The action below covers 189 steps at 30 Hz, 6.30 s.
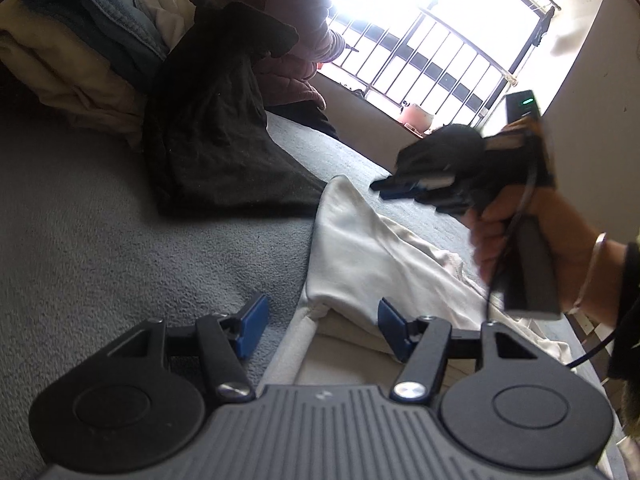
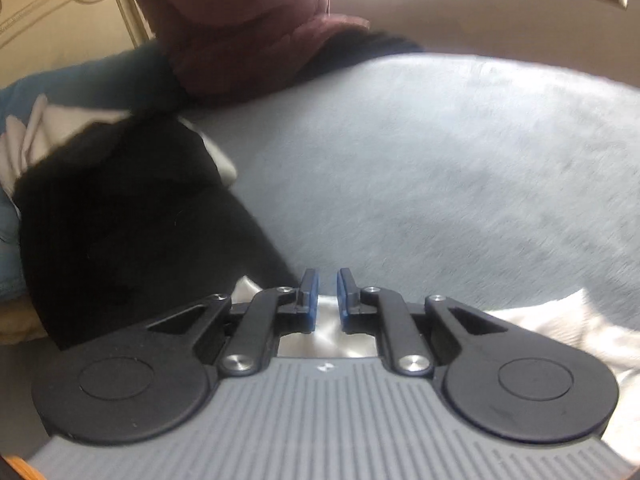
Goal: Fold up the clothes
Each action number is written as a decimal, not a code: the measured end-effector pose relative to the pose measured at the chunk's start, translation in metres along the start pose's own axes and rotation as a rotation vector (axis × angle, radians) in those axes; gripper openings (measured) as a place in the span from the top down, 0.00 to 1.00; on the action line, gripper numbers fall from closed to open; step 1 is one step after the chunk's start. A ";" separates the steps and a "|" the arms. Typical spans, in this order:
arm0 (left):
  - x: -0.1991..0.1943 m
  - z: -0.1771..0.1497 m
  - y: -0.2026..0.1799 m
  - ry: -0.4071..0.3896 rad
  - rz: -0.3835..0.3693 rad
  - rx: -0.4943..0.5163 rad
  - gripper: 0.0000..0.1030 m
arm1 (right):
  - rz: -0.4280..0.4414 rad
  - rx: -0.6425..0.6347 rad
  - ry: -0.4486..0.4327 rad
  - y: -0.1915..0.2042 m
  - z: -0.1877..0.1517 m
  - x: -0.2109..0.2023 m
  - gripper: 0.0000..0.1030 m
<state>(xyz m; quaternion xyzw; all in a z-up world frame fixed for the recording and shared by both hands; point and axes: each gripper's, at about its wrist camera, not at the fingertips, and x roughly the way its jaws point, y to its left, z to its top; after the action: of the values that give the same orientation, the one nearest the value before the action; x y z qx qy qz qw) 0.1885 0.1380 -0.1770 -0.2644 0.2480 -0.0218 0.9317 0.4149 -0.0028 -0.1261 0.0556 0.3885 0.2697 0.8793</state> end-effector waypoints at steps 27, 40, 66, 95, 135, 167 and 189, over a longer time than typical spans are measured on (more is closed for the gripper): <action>0.000 0.002 0.002 0.006 -0.013 -0.030 0.40 | -0.052 0.420 -0.104 -0.158 -0.114 -0.254 0.83; -0.015 0.033 -0.010 0.043 0.055 -0.065 0.39 | -0.238 0.653 -0.225 -0.241 -0.217 -0.301 0.81; -0.026 0.017 -0.115 0.213 0.015 0.469 0.35 | -0.171 0.411 -0.188 -0.181 -0.194 -0.290 0.73; -0.174 -0.133 -0.118 0.475 0.050 0.832 0.23 | -0.405 0.000 0.158 0.003 -0.366 -0.324 0.01; -0.173 -0.107 -0.088 0.506 0.132 0.633 0.21 | -0.302 0.019 0.076 0.005 -0.380 -0.330 0.01; -0.175 -0.098 -0.077 0.532 0.162 0.546 0.15 | -0.440 0.143 0.124 -0.029 -0.418 -0.423 0.36; -0.223 -0.066 -0.009 0.494 0.170 0.363 0.33 | -0.268 0.408 -0.026 -0.045 -0.394 -0.429 0.49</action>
<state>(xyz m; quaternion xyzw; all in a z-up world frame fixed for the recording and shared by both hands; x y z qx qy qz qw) -0.0375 0.1368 -0.1202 -0.0587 0.4801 -0.0511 0.8737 -0.0838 -0.3069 -0.1330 0.1833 0.4273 0.0658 0.8829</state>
